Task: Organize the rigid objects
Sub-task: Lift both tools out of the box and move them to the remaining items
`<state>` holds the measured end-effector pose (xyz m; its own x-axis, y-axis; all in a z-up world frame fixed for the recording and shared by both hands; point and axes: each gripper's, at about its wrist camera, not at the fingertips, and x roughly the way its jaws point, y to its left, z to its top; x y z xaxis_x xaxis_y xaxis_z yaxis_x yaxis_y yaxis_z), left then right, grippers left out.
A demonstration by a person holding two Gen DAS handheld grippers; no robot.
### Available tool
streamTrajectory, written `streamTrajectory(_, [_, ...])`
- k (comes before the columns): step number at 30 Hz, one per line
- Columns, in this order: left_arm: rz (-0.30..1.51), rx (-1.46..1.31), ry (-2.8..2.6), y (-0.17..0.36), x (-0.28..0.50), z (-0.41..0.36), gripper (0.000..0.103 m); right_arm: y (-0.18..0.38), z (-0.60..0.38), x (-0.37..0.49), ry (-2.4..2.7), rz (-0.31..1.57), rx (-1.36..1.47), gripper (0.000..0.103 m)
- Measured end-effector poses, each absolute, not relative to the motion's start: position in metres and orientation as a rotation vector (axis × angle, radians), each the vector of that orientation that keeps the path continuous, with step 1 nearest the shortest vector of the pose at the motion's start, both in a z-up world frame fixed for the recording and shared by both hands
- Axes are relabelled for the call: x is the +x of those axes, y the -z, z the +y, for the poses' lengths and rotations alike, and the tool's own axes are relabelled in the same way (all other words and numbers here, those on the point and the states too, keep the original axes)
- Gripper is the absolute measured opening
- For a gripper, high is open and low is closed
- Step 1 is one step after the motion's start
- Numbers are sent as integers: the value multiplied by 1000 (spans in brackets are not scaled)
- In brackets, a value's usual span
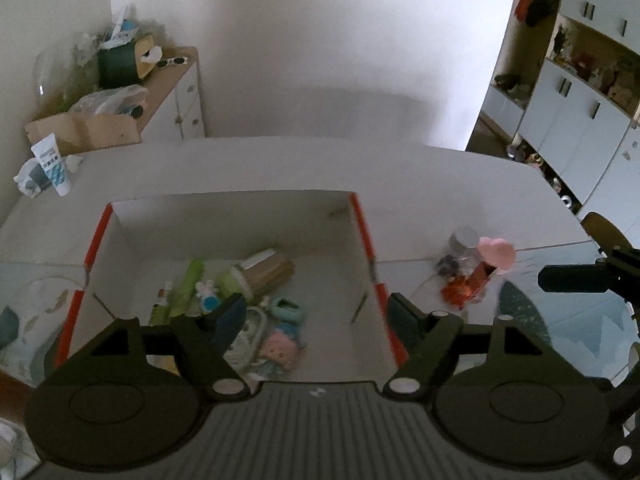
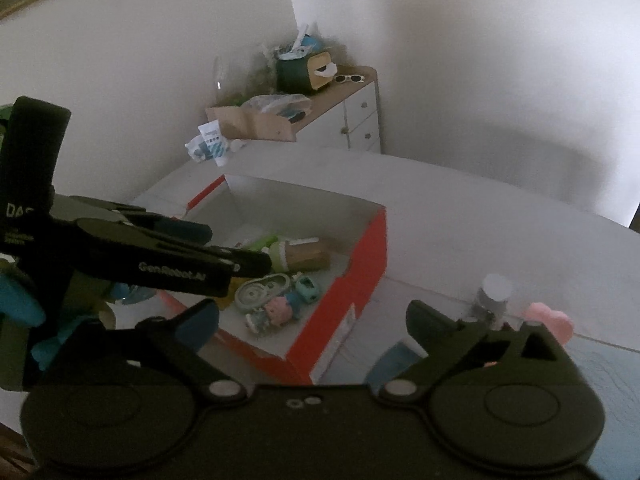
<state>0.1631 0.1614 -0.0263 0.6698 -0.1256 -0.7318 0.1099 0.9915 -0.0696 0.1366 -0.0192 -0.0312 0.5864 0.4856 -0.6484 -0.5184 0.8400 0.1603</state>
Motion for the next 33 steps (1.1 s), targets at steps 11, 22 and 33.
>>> streamTrajectory(11, [773,-5,174,22,149,107,80,23,-87,123,-580,701,38,103])
streamTrajectory(22, [790,5,198,33,149,52,80,32,-143,120,-554,700,110,103])
streamTrajectory(33, [828,19,212,64,161,7,80,53,-196,136,-470,730,99,103])
